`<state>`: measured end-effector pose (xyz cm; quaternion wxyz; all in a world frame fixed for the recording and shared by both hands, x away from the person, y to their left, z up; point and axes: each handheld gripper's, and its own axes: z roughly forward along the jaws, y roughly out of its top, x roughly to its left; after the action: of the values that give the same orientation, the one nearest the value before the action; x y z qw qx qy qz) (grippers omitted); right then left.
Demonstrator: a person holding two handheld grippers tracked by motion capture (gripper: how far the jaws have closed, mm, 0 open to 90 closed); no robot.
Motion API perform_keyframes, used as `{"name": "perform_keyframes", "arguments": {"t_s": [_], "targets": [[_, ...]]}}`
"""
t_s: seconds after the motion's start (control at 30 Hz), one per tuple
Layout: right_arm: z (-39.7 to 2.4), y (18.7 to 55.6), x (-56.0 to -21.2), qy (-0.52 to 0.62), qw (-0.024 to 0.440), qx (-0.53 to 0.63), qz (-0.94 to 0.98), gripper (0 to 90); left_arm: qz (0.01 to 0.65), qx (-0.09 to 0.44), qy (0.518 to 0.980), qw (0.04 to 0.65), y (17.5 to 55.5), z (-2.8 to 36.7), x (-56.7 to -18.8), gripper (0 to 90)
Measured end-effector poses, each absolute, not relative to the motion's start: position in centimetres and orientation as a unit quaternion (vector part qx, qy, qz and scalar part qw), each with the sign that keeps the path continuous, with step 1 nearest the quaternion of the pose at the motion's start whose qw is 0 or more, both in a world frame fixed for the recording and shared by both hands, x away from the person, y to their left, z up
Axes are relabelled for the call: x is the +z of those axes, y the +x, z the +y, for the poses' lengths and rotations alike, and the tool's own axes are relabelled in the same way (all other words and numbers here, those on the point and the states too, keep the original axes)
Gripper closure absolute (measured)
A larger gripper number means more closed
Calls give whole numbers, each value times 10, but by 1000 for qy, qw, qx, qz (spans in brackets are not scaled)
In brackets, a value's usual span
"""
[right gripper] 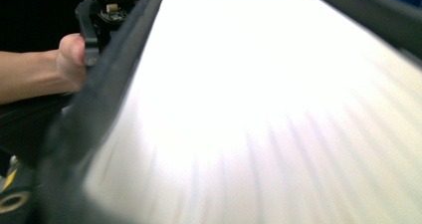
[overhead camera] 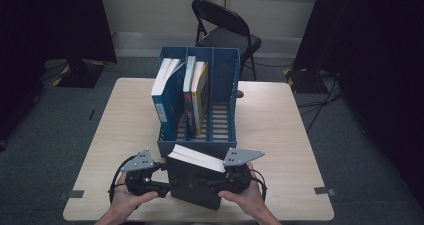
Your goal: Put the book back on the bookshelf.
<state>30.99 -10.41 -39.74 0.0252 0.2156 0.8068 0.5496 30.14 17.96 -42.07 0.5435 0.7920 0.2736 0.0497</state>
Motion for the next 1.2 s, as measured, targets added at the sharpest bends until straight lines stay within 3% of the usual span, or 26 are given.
{"name": "perform_keyframes", "arguments": {"t_s": [0.13, 0.2, 0.47, 1.1, 1.2], "targets": [[-103, 306, -397, 214, 37, 543, 811, 431, 274, 42, 793, 543, 303, 180, -420, 319], [-104, 301, -396, 208, 56, 546, 810, 504, 275, 44, 792, 543, 302, 180, -422, 334], [-107, 302, -395, 213, 55, 537, 815, 514, 310, 68, 785, 531, 308, 191, -422, 167], [-153, 304, -392, 257, 97, 525, 806, 518, 431, 144, 767, 453, 326, 243, -445, 157], [-161, 301, -393, 265, 105, 523, 803, 520, 440, 132, 769, 445, 327, 244, -451, 157]]}}
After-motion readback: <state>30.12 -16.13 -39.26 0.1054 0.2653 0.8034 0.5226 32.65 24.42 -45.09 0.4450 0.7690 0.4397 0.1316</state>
